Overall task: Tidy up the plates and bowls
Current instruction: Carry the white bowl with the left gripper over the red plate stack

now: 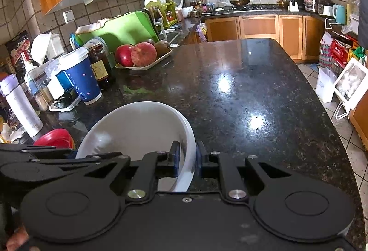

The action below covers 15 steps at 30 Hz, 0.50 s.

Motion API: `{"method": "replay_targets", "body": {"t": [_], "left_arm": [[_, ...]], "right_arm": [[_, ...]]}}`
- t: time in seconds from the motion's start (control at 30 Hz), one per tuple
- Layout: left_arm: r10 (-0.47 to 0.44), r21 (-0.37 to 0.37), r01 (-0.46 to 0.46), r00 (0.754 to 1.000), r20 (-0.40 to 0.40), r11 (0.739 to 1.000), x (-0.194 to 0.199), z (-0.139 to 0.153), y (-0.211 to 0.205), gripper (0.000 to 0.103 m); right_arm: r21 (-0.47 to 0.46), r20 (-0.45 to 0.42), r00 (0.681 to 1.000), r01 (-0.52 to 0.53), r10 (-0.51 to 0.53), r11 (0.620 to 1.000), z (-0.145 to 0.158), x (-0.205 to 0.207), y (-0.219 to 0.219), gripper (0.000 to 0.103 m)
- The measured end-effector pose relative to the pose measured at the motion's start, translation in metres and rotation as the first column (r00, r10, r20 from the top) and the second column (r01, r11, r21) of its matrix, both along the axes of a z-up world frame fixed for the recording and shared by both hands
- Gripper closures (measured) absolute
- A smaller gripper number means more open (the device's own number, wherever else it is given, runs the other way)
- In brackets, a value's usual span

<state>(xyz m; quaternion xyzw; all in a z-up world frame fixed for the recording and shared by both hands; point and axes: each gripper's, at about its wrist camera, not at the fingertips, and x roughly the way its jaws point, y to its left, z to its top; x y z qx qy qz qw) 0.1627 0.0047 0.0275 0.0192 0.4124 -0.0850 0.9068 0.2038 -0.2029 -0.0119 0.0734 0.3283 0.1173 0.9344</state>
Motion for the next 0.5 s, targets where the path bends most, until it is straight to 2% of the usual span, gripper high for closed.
{"method": "replay_targets", "body": {"t": [0.27, 0.5], "left_arm": [[0.052, -0.007, -0.052, 0.999, 0.013, 0.999, -0.019, 0.003, 0.007, 0.074], [0.092, -0.014, -0.092, 0.995, 0.037, 0.996, -0.034, 0.013, 0.03, 0.074]], "right_arm": [[0.016, 0.023, 0.998, -0.056, 0.056, 0.998, 0.006, -0.014, -0.003, 0.087], [0.015, 0.043, 0.994, -0.1, 0.099, 0.995, 0.015, -0.03, 0.017, 0.087]]}}
